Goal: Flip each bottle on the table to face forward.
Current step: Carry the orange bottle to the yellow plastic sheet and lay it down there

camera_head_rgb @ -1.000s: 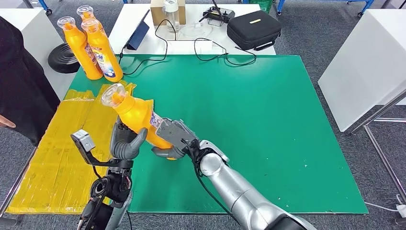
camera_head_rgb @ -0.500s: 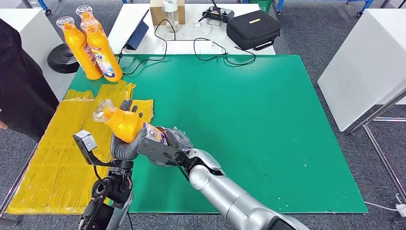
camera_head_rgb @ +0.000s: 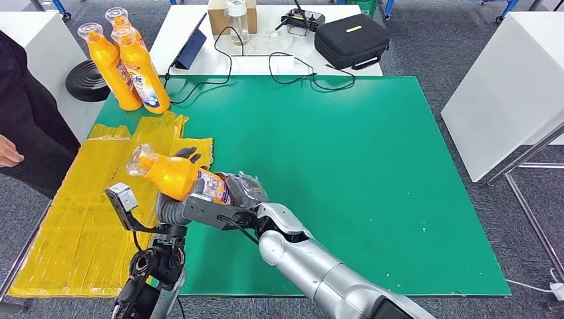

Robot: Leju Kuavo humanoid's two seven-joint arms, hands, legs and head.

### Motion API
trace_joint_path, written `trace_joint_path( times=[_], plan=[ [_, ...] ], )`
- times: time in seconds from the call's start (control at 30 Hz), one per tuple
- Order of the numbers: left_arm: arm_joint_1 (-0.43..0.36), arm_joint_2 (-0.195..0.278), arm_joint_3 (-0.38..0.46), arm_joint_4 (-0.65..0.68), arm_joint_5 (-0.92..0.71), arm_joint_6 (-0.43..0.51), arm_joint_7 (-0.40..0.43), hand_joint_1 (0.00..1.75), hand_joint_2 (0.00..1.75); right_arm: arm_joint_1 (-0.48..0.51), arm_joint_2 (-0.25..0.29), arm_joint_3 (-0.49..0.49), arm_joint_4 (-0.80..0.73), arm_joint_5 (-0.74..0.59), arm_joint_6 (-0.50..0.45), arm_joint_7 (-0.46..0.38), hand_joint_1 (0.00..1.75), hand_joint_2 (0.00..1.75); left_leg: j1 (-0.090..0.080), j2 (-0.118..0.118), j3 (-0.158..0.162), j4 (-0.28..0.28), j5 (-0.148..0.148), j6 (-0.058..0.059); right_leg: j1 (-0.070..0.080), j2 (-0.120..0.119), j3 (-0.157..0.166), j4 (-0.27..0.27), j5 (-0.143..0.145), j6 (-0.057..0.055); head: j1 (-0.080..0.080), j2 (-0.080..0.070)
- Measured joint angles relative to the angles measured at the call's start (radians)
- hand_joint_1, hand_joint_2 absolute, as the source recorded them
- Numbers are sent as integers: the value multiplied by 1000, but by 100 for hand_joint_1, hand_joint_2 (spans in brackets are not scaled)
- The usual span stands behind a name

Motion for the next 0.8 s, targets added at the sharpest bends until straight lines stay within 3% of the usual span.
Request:
trace_joint_path(
  times=[0.23, 0.27, 0.3, 0.37, 0.4, 0.43, 0.67, 0.8],
  plan=[
    [0, -8, 11, -13, -1, -1, 16, 175, 175, -4, 0, 5, -6, -15, 1, 11, 171, 175, 0, 0, 0, 0, 0, 0, 0, 0, 0, 0, 0, 0, 0, 0],
    [0, -10, 14, -18, 0, -1, 20, 175, 175, -4, 0, 6, -8, -18, 1, 13, 141, 175, 0, 0, 0, 0, 0, 0, 0, 0, 0, 0, 0, 0, 0, 0],
    [1, -12, 16, -23, 0, -1, 24, 175, 175, -5, 0, 6, -10, -21, 1, 15, 98, 175, 0, 0, 0, 0, 0, 0, 0, 0, 0, 0, 0, 0, 0, 0],
    [3, -15, 18, -35, 1, 0, 32, 175, 175, -6, 0, 6, -13, -26, -1, 12, 14, 87, 0, 0, 0, 0, 0, 0, 0, 0, 0, 0, 0, 0, 0, 0],
    [5, -15, 18, -42, -3, 3, 34, 175, 175, -6, 0, 6, -13, -28, -4, 7, 0, 44, 0, 0, 0, 0, 0, 0, 0, 0, 0, 0, 0, 0, 0, 0],
    [6, -15, 19, -50, -15, 14, 36, 175, 175, -5, 0, 5, -13, -29, -6, 0, 0, 0, 0, 0, 0, 0, 0, 0, 0, 0, 0, 0, 0, 0, 0, 0],
    [21, -16, 24, -122, -200, 158, 55, 175, 175, 12, 1, -77, -16, 2, 2, -66, 0, 0, 0, 0, -1, 0, 0, 0, 0, 0, 0, 0, 0, 0, 0, 0],
    [41, -15, 55, -175, -342, 277, 45, 175, 175, 66, -8, -176, -103, 22, 15, -109, 0, 0, 0, 0, -1, 0, 0, 0, 0, 0, 0, 0, 0, 0, 0, 0]
  ],
)
